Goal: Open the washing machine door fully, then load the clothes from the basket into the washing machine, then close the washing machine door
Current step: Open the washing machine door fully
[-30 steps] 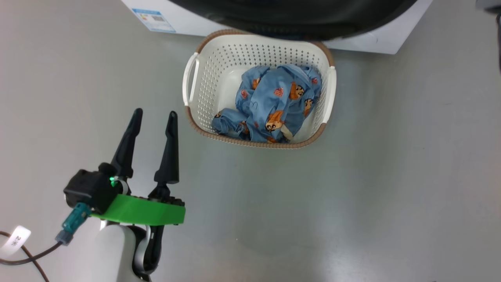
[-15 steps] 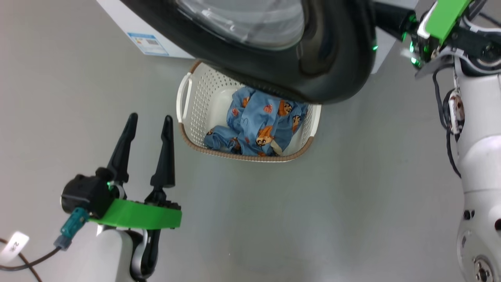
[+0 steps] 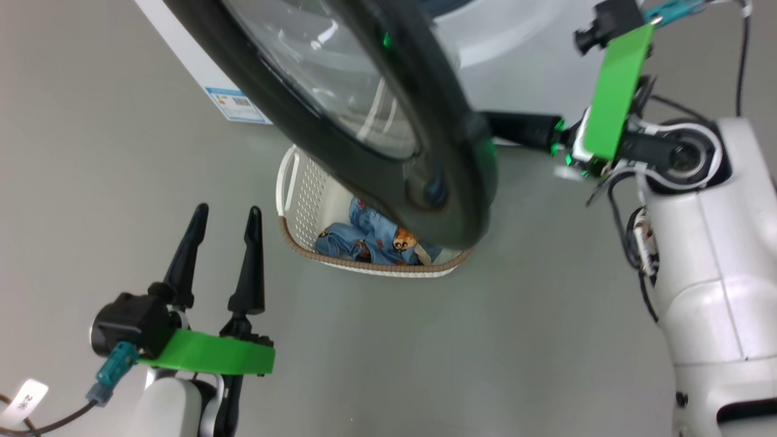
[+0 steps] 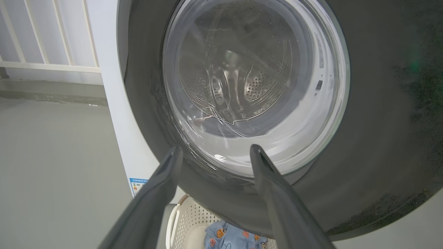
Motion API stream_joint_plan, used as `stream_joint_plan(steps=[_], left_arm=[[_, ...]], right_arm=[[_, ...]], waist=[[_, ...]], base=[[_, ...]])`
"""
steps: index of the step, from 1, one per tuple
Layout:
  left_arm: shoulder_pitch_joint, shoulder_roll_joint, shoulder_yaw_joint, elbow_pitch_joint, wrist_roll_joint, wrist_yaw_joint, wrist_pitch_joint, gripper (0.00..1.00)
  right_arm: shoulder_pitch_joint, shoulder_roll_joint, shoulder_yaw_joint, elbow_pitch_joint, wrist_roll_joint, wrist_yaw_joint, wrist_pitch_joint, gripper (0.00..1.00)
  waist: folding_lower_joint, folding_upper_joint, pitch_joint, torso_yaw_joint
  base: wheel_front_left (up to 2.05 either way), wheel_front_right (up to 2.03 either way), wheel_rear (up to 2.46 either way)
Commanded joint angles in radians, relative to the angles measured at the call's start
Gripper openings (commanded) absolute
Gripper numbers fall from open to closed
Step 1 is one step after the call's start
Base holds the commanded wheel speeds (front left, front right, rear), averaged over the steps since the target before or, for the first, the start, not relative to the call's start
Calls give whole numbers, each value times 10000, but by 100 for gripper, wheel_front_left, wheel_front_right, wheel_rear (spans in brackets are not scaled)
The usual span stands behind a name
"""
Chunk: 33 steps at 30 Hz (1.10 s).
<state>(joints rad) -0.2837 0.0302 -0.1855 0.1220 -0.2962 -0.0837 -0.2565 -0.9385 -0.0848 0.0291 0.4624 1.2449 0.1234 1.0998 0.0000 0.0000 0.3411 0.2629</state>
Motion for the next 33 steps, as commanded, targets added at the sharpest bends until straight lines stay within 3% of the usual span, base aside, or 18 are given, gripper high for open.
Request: stream_joint_plan(steps=[1, 7, 23, 33], left_arm=[[86, 200, 391, -192, 98, -49, -53, 100], [175, 200, 505, -136, 164, -69, -53, 100], [341, 200, 932, 33, 385, -39, -53, 100], [532, 200, 1298, 134, 465, -68, -53, 100]], right_arm=[[203, 325, 337, -449, 135, 73, 117, 0], [845, 342, 1610, -857, 1046, 73, -217, 0], [1478, 345, 4991, -608, 3151, 73, -2587, 0], [1461, 346, 5830, -345, 3971, 73, -3625, 0]], waist=[[0, 0, -155, -3], [0, 0, -359, 16], [0, 0, -754, -81], [0, 0, -1138, -379]], base=[[0, 0, 0], [0, 0, 0], [0, 0, 0], [0, 0, 0]])
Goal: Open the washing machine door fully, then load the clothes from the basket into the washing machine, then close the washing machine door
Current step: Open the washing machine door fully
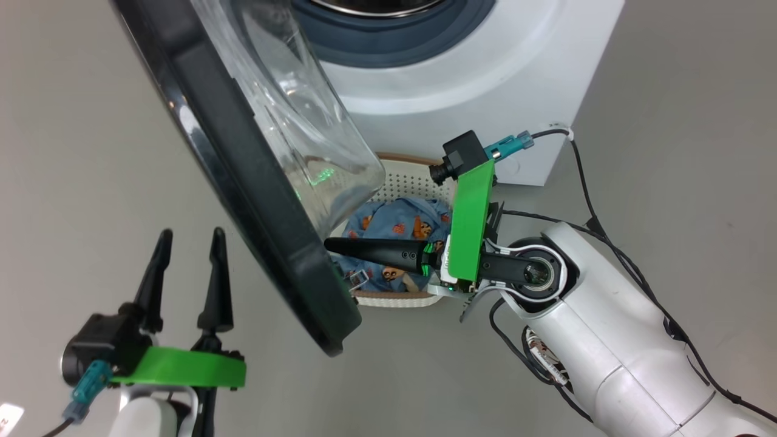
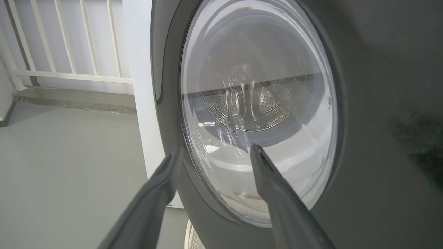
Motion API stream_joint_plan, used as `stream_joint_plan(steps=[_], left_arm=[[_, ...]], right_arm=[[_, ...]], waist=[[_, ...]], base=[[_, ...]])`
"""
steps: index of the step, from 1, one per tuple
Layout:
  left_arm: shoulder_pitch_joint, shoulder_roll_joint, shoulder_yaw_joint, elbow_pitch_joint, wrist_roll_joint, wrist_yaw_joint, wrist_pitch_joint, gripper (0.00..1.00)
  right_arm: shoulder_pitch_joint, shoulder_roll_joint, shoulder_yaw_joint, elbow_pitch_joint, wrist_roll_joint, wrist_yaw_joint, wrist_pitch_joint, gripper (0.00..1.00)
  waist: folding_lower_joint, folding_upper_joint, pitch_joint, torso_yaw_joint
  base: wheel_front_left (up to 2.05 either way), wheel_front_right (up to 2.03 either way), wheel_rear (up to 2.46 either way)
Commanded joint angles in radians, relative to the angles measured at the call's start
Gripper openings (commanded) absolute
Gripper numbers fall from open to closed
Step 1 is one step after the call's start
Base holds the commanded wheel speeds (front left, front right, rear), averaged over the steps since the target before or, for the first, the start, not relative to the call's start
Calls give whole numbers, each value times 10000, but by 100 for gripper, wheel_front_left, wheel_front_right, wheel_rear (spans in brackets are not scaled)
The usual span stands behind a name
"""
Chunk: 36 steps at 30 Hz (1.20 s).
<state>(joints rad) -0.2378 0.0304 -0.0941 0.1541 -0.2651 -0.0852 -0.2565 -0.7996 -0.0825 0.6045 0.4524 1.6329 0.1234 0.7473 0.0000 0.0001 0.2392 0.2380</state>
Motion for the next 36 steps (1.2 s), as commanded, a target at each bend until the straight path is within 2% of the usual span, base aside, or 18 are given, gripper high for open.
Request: stream_joint_plan(steps=[1, 23, 29, 30, 31, 33, 36], left_arm=[[73, 198, 384, -186, 154, -53, -53, 100], [1041, 198, 1863, -188, 762, -282, -53, 100], [1371, 198, 2174, -256, 806, -313, -53, 100], [1418, 198, 2202, -269, 804, -316, -53, 100], [1462, 198, 2226, -283, 801, -318, -53, 100], [1537, 198, 2252, -308, 789, -320, -53, 100], [1641, 198, 2249, -336, 787, -301, -53, 100]], right_arm=[[73, 323, 76, -245, 92, 73, -101, 0], [2329, -211, -1314, -1478, 554, 73, -1718, 0], [3039, -275, -1820, -1835, 510, 73, -2440, 0], [3139, -285, -1930, -1859, 443, 73, -2650, 27], [3218, -291, -2032, -1887, 346, 73, -2876, 42], [3346, -318, -2266, -1935, 35, 73, -3468, 100], [3481, -409, -2727, -2004, -964, 73, -5054, 100]], waist=[[0, -1, -120, -130], [0, -1, -1090, -1571], [0, -1, -1289, -1867], [0, -1, -1315, -1901], [0, -1, -1338, -1940], [0, -1, -1371, -2006], [0, -1, -1456, -2112]], base=[[0, 0, 0], [0, 0, 0], [0, 0, 0], [0, 0, 0], [0, 0, 0], [0, 0, 0], [0, 0, 0]])
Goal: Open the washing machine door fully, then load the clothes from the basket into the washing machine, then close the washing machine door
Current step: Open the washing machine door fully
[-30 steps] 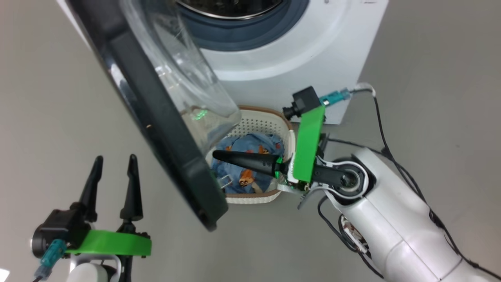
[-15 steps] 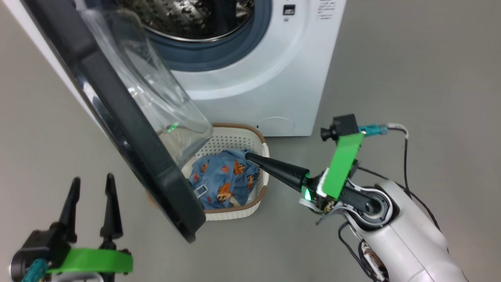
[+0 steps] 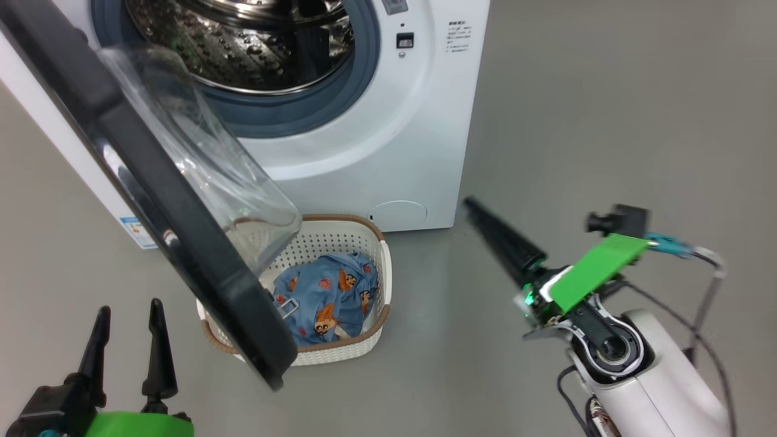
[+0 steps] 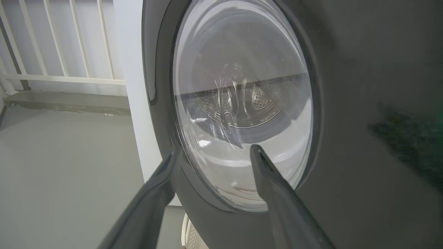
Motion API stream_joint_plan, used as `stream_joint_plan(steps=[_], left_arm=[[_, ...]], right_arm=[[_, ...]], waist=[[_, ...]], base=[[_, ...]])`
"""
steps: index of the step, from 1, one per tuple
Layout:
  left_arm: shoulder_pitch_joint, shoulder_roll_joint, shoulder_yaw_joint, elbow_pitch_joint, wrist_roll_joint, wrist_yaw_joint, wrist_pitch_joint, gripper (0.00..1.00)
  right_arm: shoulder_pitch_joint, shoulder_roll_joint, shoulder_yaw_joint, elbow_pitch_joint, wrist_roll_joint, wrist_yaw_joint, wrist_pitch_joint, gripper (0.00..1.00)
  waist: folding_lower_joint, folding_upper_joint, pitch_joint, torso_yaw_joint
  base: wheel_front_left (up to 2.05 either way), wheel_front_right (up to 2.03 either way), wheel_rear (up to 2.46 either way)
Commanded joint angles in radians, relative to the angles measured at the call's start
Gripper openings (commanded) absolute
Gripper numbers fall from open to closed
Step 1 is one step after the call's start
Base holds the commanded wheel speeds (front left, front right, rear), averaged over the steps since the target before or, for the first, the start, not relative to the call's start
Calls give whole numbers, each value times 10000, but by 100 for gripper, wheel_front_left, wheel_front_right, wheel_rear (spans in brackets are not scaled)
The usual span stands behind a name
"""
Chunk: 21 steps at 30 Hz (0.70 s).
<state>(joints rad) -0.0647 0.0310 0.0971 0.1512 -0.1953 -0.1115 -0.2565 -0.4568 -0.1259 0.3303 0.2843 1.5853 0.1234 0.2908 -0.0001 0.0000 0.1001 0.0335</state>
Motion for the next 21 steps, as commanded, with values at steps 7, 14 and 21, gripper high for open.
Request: stream_joint_plan(steps=[7, 14, 21], left_arm=[[6, 192, 330, -356, 122, -38, -53, 100], [84, 192, 302, -386, 119, -21, -53, 100], [145, 192, 248, -438, 104, 26, -53, 100]], right_arm=[[108, -576, 155, -193, -3113, 73, -3272, 100], [122, -1002, 305, 394, -5141, 73, -5091, 100], [501, -1159, -149, 390, -7894, 73, -5512, 100]], waist=[[1, 0, -180, -184], [1, 0, -245, -249], [1, 0, -284, -253]], base=[[0, 0, 0], [0, 0, 0], [0, 0, 0]])
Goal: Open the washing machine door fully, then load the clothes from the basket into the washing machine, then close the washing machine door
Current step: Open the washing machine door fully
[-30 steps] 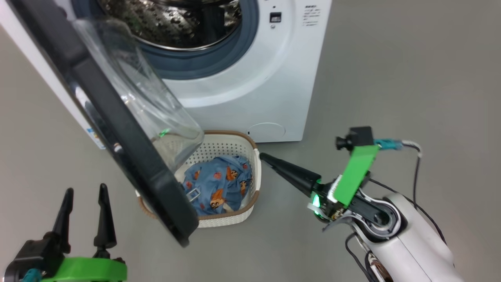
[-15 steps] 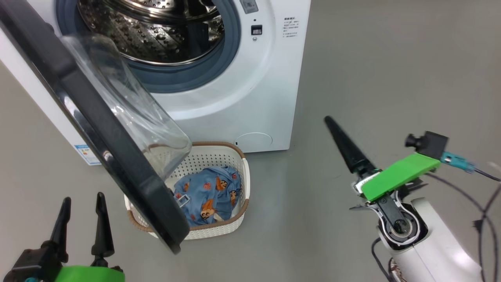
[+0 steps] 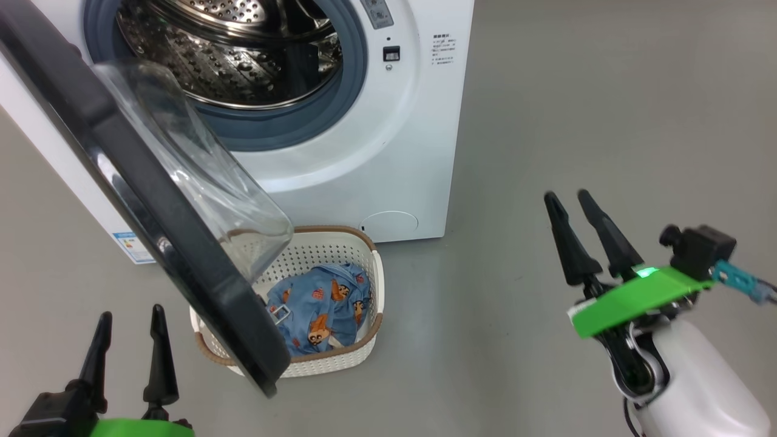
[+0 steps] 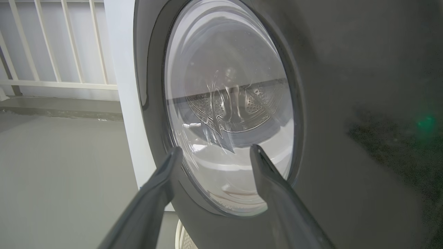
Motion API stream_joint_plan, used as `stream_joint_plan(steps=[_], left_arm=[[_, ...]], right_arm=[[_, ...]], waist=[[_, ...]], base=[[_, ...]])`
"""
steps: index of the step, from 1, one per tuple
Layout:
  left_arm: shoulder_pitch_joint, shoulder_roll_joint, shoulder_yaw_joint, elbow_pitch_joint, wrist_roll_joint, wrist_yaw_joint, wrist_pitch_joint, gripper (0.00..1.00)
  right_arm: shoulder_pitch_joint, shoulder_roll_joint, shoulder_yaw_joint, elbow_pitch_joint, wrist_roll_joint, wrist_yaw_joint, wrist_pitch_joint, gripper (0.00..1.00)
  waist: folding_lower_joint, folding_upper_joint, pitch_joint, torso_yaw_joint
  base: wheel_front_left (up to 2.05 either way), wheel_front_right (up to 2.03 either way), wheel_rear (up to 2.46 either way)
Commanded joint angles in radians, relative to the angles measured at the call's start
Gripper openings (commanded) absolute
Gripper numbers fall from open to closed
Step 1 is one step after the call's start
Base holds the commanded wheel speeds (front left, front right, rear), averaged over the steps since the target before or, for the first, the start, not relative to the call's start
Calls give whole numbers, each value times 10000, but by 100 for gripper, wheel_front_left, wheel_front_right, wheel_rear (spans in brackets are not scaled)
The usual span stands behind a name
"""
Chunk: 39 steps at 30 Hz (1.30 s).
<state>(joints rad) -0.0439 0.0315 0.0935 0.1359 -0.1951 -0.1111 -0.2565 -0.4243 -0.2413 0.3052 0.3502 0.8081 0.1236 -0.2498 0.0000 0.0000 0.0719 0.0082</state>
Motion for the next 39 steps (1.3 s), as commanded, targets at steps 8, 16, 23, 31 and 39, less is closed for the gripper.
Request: stream_joint_plan(steps=[8, 16, 23, 31, 39], left_arm=[[11, 187, 244, -375, 58, 87, -53, 100], [40, 187, 179, -396, 12, 175, -53, 100], [68, 187, 62, -398, -29, 262, -53, 100], [122, 187, -60, -393, 40, 301, -53, 100], [136, 187, -121, -303, 76, 286, -53, 62]], right_arm=[[1541, 517, -1214, -1211, -2978, 71, -117, 100], [2479, 1055, -1976, -1762, -5039, 71, -119, 100], [2886, 1420, -2567, -1708, -6550, 71, -119, 100], [3163, 1713, -2821, -1547, -7136, 71, -120, 100], [3174, 1800, -3105, -1565, -7339, 71, -120, 100]], waist=[[0, 0, 47, 1], [0, 0, 41, -29], [0, 0, -27, 39], [0, 0, -22, 98], [0, 0, -18, 96]], base=[[0, 0, 0], [0, 0, 0], [0, 0, 0], [0, 0, 0], [0, 0, 0]])
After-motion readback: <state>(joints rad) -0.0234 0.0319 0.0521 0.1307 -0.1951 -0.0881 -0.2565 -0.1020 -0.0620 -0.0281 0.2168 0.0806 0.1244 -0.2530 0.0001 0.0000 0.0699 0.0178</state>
